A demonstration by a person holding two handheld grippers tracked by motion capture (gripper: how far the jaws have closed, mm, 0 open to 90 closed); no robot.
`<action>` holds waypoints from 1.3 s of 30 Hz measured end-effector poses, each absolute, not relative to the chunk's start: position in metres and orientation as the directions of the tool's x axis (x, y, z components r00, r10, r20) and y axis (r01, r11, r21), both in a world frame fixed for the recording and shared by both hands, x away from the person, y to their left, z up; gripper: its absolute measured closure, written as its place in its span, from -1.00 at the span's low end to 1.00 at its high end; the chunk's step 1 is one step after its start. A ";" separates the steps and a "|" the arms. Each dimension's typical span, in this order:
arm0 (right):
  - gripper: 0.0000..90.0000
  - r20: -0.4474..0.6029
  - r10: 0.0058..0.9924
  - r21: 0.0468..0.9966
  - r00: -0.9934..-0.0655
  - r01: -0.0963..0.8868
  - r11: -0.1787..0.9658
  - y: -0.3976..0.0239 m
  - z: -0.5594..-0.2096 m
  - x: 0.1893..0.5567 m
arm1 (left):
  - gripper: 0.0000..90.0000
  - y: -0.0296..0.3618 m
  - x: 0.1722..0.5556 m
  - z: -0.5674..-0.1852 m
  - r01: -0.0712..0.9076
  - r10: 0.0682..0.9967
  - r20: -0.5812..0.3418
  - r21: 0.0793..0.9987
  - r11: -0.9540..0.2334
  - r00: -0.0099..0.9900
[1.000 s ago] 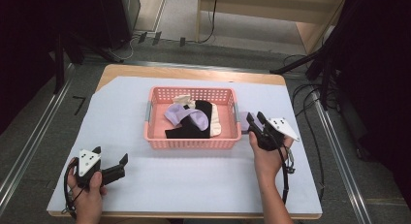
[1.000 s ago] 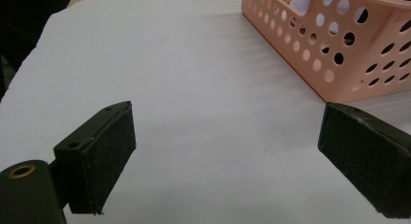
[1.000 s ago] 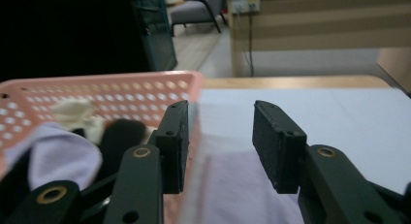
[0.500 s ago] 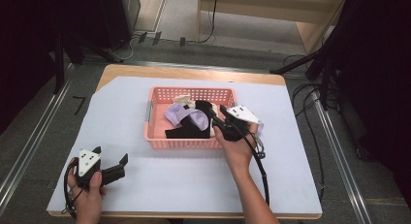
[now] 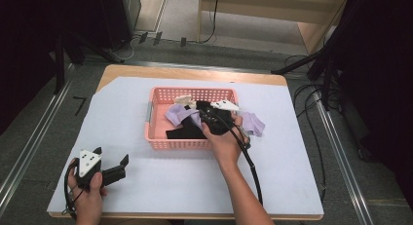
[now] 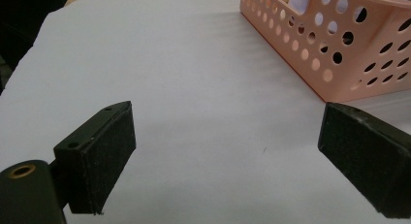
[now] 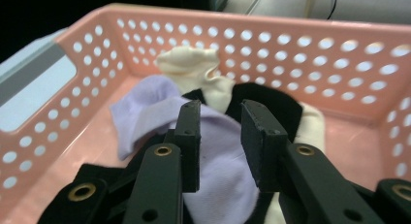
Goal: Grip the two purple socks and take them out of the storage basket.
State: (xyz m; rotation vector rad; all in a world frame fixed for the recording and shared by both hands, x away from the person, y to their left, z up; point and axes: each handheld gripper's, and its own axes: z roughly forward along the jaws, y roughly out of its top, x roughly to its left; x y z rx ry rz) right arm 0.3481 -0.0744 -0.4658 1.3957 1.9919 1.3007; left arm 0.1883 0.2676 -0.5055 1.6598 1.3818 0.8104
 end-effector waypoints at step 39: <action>0.94 0.105 0.878 0.933 -0.467 0.352 0.076 -0.075 -0.455 0.331 | -0.84 0.267 0.188 -0.505 0.462 0.980 -0.017 0.883 -0.079 0.200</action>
